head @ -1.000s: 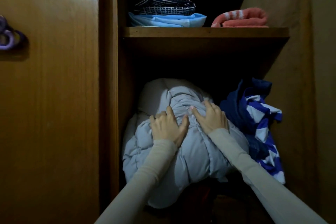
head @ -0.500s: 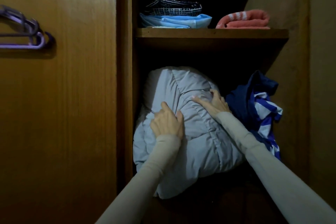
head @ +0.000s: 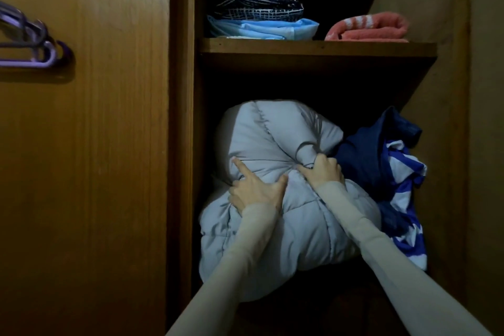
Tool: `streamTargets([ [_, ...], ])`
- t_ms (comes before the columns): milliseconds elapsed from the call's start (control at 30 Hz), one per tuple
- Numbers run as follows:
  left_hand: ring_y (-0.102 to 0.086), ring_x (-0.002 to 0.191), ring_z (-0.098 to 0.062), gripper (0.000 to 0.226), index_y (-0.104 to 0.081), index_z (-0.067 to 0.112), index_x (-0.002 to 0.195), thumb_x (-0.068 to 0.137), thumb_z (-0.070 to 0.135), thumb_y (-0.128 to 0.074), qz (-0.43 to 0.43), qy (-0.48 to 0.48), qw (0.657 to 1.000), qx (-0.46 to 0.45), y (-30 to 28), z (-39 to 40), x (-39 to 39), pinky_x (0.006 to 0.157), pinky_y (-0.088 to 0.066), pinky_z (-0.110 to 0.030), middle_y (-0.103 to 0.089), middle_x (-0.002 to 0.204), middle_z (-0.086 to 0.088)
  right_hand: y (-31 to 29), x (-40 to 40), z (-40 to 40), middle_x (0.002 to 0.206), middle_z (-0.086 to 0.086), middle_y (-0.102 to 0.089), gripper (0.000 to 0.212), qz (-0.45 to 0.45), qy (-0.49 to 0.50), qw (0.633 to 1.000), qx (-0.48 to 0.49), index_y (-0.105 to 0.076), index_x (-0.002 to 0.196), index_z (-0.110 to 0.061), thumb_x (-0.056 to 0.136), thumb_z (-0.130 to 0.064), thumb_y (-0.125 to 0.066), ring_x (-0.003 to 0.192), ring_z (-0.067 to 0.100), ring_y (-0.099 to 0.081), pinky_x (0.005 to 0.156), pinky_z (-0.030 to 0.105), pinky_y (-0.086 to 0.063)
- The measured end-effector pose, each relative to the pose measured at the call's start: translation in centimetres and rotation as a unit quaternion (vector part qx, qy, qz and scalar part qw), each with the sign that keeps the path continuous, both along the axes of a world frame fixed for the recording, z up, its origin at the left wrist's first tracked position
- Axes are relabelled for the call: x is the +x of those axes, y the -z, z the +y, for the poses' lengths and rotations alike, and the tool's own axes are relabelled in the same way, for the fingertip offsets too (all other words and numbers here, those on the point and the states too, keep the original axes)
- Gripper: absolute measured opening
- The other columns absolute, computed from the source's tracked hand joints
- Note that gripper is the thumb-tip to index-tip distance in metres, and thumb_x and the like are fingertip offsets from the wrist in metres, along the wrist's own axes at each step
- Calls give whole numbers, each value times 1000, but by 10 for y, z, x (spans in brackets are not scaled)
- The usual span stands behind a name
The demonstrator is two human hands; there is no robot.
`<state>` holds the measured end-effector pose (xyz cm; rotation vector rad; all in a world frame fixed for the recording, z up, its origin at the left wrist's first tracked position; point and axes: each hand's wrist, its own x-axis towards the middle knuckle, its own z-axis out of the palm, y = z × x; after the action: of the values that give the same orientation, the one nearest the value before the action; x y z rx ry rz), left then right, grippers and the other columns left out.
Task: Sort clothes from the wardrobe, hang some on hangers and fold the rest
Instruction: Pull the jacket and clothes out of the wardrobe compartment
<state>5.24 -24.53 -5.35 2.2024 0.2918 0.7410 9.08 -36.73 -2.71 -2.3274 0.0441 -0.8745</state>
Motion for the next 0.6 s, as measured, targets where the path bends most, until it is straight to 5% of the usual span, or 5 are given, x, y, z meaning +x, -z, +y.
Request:
streamTargets([
  [267,-50,114,-39,46,-42,3,127,87,21,-55,-108,2,993,-38,-26,-5,4,91,-39,-39,-57,120,-25,-17,2,8,115,30,-58,35,-138,19,990,-10,-58,114,9,92,-19,-56,107,41,-55,81,43,-45],
  [433,-53,108,-40,39,-49,5,124,85,11,-52,-240,-15,970,-14,-52,-11,3,87,-36,-40,-61,114,-25,-53,1,7,119,28,-57,35,-235,0,972,-13,-54,119,7,91,-15,-56,112,37,-53,88,38,-37],
  [600,-54,108,-37,46,-46,6,131,86,14,-55,-297,-23,955,5,-63,-7,6,87,-35,-38,-61,115,-21,-66,-6,14,121,29,-55,54,-323,-19,946,-3,-32,137,0,89,-7,-55,107,42,-55,83,41,-40],
])
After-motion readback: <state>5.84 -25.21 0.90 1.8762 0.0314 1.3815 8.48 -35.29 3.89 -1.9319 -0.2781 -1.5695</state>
